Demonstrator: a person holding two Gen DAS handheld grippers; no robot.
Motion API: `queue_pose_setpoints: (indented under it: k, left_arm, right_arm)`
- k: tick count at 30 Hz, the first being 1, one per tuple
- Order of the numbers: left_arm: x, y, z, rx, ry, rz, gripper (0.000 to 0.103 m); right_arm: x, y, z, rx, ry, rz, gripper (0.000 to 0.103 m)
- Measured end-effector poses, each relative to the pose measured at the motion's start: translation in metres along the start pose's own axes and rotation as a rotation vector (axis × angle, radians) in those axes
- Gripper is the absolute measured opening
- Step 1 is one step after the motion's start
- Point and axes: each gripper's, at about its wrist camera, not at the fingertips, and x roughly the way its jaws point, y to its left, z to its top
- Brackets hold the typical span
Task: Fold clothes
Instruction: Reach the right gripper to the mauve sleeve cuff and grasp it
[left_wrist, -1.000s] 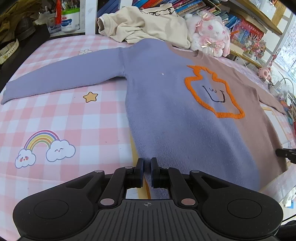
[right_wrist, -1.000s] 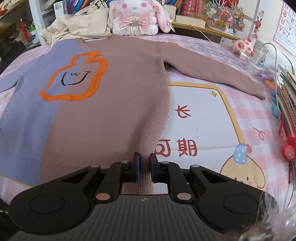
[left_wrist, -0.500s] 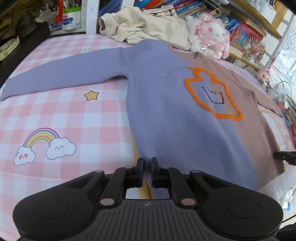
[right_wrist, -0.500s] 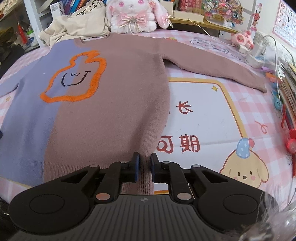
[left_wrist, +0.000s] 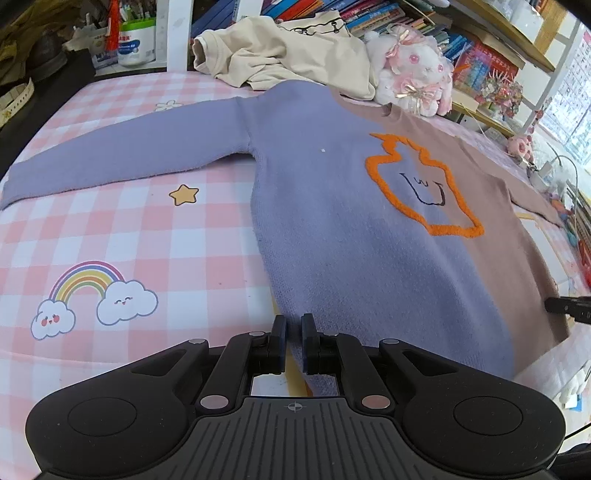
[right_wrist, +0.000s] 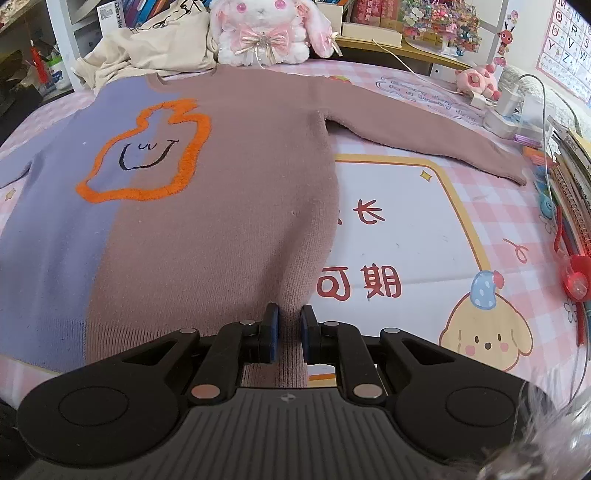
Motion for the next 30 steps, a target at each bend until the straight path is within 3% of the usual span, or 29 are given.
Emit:
queue_pose_setpoints:
  k: [3, 7, 9, 11, 14, 16, 21, 25, 30]
  left_arm:
    - [-0.002, 0.003, -0.001, -0.012, -0.005, 0.0, 0.012]
    - [-0.013, 0.003, 0.0, -0.04, -0.049, -0.013, 0.014]
    - [-0.023, -0.001, 0.003, -0.023, -0.105, -0.012, 0.023]
    - [-0.029, -0.009, 0.004, 0.002, -0.151, -0.01, 0.05]
    - [-0.031, -0.023, 0.003, 0.055, -0.196, -0.011, 0.067]
    - [-0.029, -0.033, 0.0, 0.096, -0.215, -0.012, 0.069]
    - [-0.02, -0.054, 0.001, 0.217, -0.178, -0.008, 0.072]
    - [-0.018, -0.061, 0.003, 0.196, -0.175, 0.001, 0.082]
    - [-0.008, -0.071, 0.007, 0.099, -0.145, 0.049, 0.083]
  right_arm:
    - [0.0, 0.001, 0.0, 0.018, -0.001, -0.013, 0.013]
    - [-0.009, 0.006, 0.0, 0.078, -0.017, -0.05, 0.025]
    - [-0.019, 0.01, 0.0, 0.112, -0.052, -0.052, 0.039]
    - [-0.028, 0.014, 0.001, 0.14, -0.086, -0.048, 0.045]
    - [-0.038, 0.019, 0.002, 0.153, -0.106, -0.041, 0.052]
    - [-0.041, 0.019, 0.001, 0.15, -0.104, -0.047, 0.054]
    - [-0.043, 0.005, -0.003, 0.167, -0.088, -0.072, 0.057]
    - [-0.035, -0.015, -0.002, 0.204, -0.074, -0.058, 0.057]
    - [-0.023, -0.039, 0.008, 0.197, -0.065, -0.028, 0.059]
